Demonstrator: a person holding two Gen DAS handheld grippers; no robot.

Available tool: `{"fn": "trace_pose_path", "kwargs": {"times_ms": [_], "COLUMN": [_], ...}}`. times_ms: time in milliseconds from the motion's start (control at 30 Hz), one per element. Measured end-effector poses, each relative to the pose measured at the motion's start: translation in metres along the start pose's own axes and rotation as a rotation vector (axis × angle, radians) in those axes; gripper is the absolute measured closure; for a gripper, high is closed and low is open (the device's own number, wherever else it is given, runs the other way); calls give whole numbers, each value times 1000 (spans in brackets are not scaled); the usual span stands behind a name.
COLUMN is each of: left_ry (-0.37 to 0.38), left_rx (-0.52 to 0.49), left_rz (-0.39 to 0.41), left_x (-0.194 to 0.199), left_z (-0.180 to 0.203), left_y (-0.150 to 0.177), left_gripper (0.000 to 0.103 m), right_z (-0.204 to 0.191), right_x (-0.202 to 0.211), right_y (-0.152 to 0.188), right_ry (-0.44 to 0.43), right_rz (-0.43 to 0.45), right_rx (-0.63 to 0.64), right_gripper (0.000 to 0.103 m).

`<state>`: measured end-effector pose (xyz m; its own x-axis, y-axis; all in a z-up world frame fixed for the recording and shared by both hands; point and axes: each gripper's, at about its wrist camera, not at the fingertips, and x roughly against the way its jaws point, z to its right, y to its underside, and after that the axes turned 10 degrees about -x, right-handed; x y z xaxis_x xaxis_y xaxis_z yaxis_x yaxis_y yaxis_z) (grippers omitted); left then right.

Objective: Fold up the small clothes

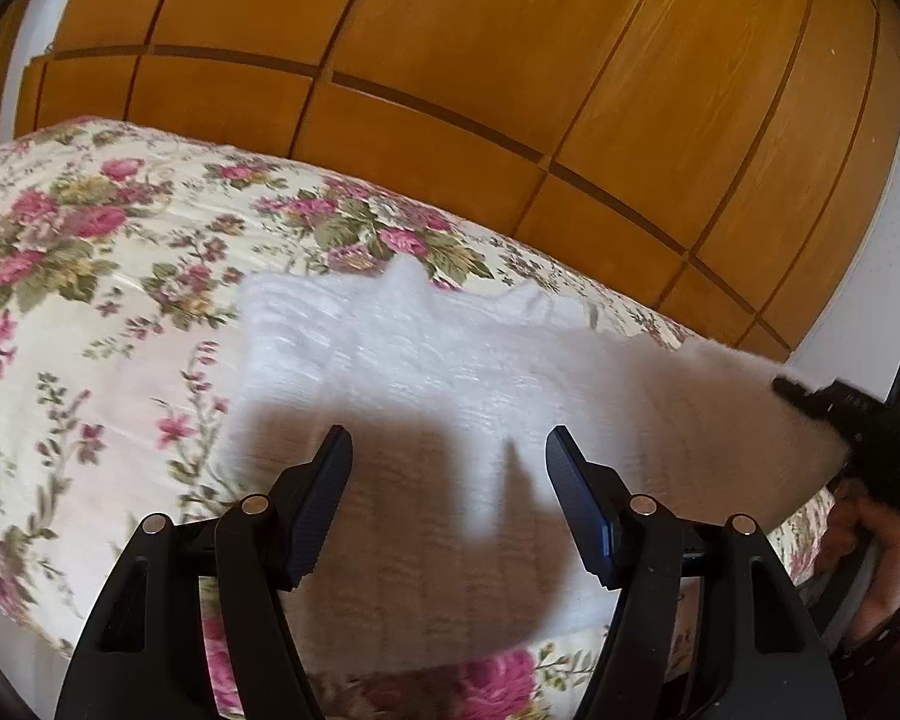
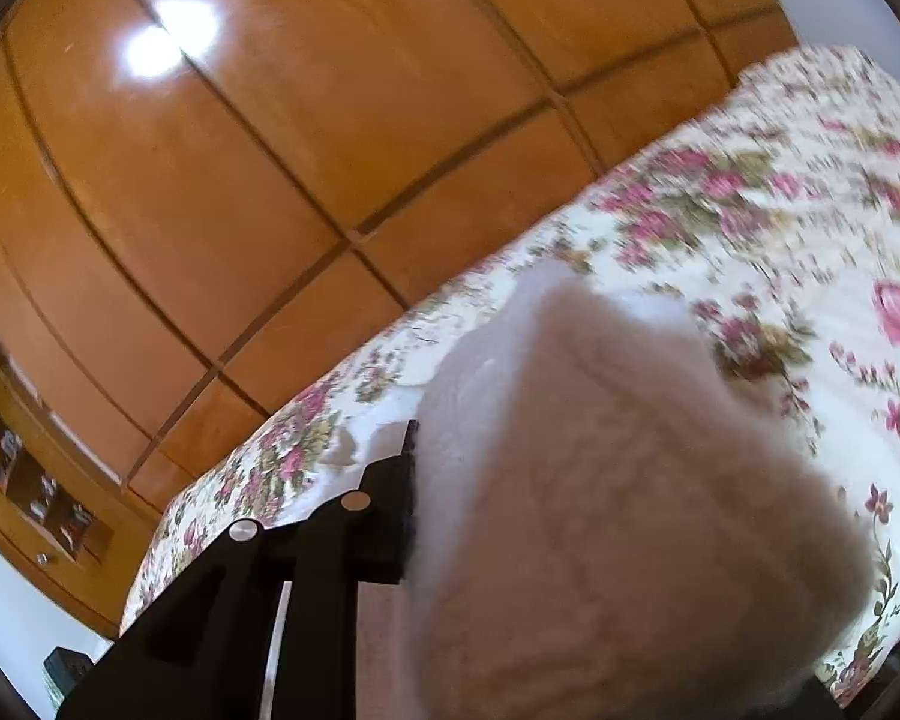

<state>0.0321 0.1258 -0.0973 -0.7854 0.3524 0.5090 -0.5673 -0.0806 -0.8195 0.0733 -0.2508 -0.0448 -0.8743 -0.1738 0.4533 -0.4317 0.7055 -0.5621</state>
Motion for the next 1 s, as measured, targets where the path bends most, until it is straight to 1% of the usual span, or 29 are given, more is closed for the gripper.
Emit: {"fn": "trace_pose_path", "kwargs": {"times_ms": [100, 200, 433, 533, 700, 800, 900, 933, 967, 1000], "left_ry": [-29, -46, -99, -115, -135, -145, -157, -160, -163, -167], "left_rx": [6, 52, 141, 166, 210, 237, 258, 266, 273, 282], "left_rz": [17, 18, 14, 6, -6, -11, -16, -18, -17, -15], "left_x": [7, 10, 23, 27, 32, 35, 38, 38, 39, 39], "left_z": [-7, -21, -53, -63, -76, -83, -90, -92, -94, -96], "left_y": [-1, -1, 9, 14, 20, 24, 28, 29, 29, 29], "left_gripper": [37, 37, 37, 37, 37, 37, 37, 37, 37, 37], "right_z": [-28, -56, -114, -139, -172, -183, -184, -183, -182, -181], "right_x": [4, 4, -10, -24, -53, -72, -88, -89, -93, -97], "right_y": [5, 14, 42, 63, 113, 145, 170, 176, 184, 192], "right_ry": [-18, -52, -138, -159, -176, -170, -167, -170, -183, -198], "right_rz": [8, 6, -45, -83, -151, -186, -238, -251, -277, -318], "right_rx": [75, 148, 274, 355, 524, 637, 697, 706, 717, 727], "right_gripper": [84, 84, 84, 84, 84, 84, 83, 80, 76, 72]}}
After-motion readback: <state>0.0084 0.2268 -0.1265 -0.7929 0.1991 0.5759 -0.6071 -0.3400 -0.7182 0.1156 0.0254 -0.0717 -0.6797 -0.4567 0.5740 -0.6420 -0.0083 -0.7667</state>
